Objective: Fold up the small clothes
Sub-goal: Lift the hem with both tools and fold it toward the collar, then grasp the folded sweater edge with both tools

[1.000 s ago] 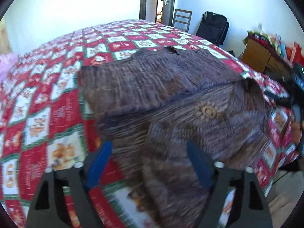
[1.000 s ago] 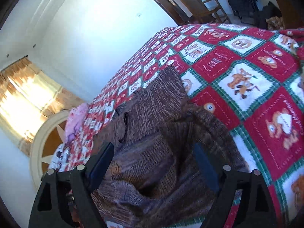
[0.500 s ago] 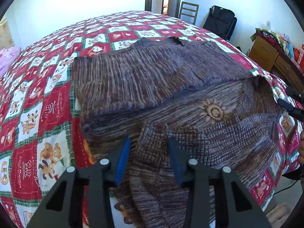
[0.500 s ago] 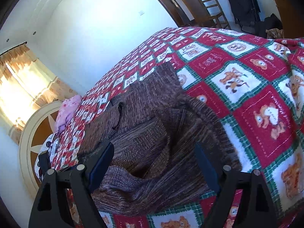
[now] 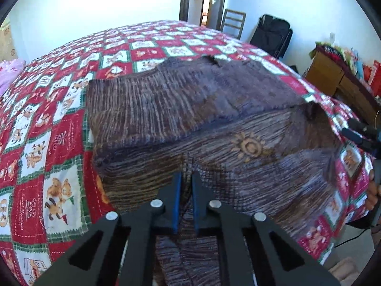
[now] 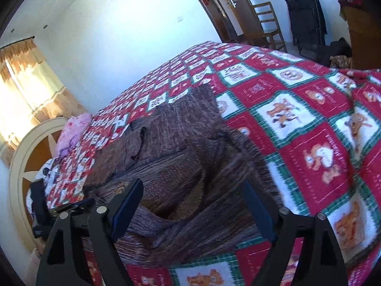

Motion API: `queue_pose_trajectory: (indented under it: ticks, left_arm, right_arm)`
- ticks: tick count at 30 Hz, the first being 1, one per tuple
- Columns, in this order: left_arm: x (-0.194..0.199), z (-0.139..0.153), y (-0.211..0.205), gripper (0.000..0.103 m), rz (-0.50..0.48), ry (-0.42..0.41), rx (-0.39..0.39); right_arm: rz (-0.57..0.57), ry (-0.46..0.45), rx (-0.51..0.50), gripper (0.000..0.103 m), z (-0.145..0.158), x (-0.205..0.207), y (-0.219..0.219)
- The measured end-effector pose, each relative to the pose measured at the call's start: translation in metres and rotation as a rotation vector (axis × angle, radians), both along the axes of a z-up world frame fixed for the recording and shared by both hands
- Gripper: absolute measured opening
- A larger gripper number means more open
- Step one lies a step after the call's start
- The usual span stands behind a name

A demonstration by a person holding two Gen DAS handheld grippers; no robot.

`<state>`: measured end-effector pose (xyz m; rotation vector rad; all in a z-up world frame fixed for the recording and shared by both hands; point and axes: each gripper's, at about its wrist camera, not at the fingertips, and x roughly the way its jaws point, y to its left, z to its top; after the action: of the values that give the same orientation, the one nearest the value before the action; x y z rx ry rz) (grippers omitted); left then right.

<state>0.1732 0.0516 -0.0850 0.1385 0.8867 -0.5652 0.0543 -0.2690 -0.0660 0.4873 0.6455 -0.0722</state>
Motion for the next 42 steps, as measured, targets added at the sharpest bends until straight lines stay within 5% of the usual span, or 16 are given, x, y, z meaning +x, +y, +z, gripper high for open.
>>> queue_pose_trajectory:
  ticks: [3,10,13,19,23,26,28,30,32,33,34,42]
  left_arm:
    - [-0.004,0.001,0.006,0.008,0.018,0.007,-0.043]
    - [-0.001,-0.003,0.027,0.008,0.092,0.069,-0.169]
    - [0.0,-0.004,0.03,0.008,0.108,0.076,-0.188]
    - [0.0,-0.007,0.024,0.008,0.08,0.081,-0.152]
    - [0.001,-0.01,0.021,0.009,0.07,0.084,-0.13]
    - [0.004,-0.011,0.019,0.015,0.052,0.099,-0.129]
    - [0.005,-0.011,0.016,0.038,0.031,0.102,-0.125]
    - [0.004,-0.011,0.011,0.046,0.025,0.077,-0.098]
    - [0.002,-0.011,0.007,0.04,0.004,0.067,-0.1]
    - [0.001,-0.011,0.006,0.019,-0.003,0.058,-0.095]
    - [-0.001,-0.012,0.003,0.01,-0.009,0.047,-0.079]
    - [-0.003,-0.011,0.012,0.01,0.016,0.051,-0.101]
  right_arm:
    - [-0.011,0.033,-0.06,0.05,-0.001,-0.002,-0.007]
    - [0.014,0.059,-0.133,0.05,0.0,0.009,-0.021]
    - [0.043,0.074,-0.238,0.05,0.006,0.021,-0.021]
    - [0.307,0.177,-0.559,0.05,-0.005,0.063,0.003]
    - [0.44,0.218,-0.678,0.05,-0.019,0.088,0.02]
    - [0.524,0.223,-0.663,0.05,-0.027,0.103,0.026]
    - [0.554,0.21,-0.661,0.049,-0.028,0.108,0.028]
    - [0.582,0.222,-0.573,0.013,-0.028,0.112,0.025]
    - [0.57,0.219,-0.58,0.013,-0.027,0.108,0.029]
    - [0.565,0.219,-0.592,0.012,-0.028,0.106,0.032]
    - [0.552,0.218,-0.588,0.012,-0.028,0.103,0.033]
    - [0.342,0.129,-0.361,0.011,-0.004,0.079,0.002]
